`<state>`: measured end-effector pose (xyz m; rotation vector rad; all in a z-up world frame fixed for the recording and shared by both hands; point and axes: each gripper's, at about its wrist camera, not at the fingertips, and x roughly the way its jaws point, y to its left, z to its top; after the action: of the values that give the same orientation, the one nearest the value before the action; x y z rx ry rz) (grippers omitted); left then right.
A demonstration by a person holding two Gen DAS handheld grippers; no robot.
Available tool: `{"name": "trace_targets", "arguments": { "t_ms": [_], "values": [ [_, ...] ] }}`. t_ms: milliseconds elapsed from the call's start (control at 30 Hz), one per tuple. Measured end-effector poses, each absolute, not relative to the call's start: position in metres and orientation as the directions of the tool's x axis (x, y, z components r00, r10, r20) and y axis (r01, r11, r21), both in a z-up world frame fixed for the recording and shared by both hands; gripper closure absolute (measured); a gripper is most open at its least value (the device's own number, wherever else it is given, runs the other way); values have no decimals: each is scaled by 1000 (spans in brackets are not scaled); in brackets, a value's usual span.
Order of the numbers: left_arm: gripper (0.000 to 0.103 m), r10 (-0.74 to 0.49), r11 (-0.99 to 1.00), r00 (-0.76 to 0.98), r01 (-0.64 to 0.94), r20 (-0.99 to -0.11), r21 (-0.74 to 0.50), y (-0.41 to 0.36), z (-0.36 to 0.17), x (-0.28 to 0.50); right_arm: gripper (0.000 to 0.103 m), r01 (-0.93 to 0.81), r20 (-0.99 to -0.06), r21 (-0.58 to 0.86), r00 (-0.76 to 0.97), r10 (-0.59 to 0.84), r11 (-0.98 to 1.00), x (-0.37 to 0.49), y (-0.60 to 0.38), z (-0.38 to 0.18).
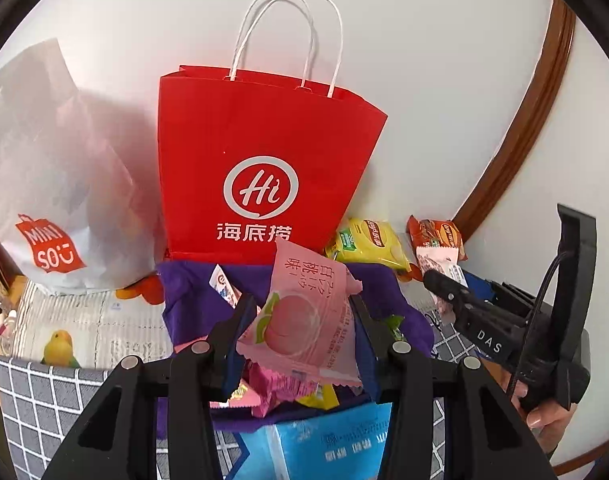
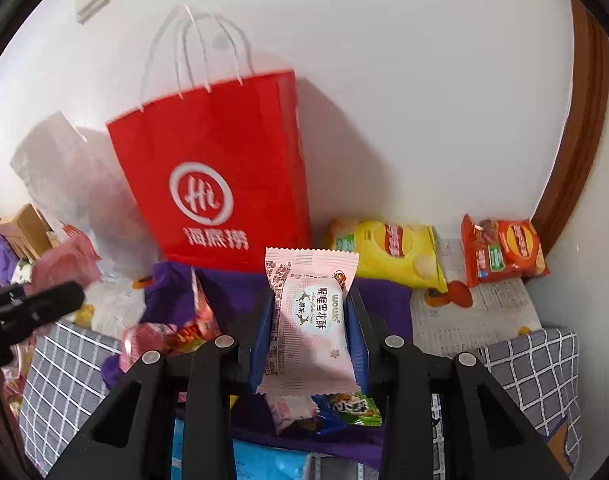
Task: Organize snacks
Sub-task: 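Lift and carry both packets over the tissue pack to the purple towel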
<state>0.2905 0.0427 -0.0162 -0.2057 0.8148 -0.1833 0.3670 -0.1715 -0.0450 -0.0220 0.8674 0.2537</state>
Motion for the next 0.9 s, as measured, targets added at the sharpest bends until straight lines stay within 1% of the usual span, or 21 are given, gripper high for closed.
{"name": "trace_targets", "arguments": {
  "t_ms": [267, 533, 767, 900],
  "values": [
    [60, -259, 960, 677, 104, -689, -259, 43, -20, 305, 68, -201, -772, 79, 607, 187, 976, 378, -187, -55],
    [60, -272, 952, 630, 67, -727, -298, 55, -54, 325, 68, -194, -793, 65, 585, 168, 979, 387, -191, -66],
    [60, -259, 958, 606, 61, -752, -281, 58, -69, 333, 68, -207, -806, 37, 572, 152, 978, 390, -186, -75],
    [60, -268, 953, 589, 49, -762, -298, 63, -75, 338, 68, -201, -817, 42, 557, 150, 979, 393, -189, -81]
  ]
}}
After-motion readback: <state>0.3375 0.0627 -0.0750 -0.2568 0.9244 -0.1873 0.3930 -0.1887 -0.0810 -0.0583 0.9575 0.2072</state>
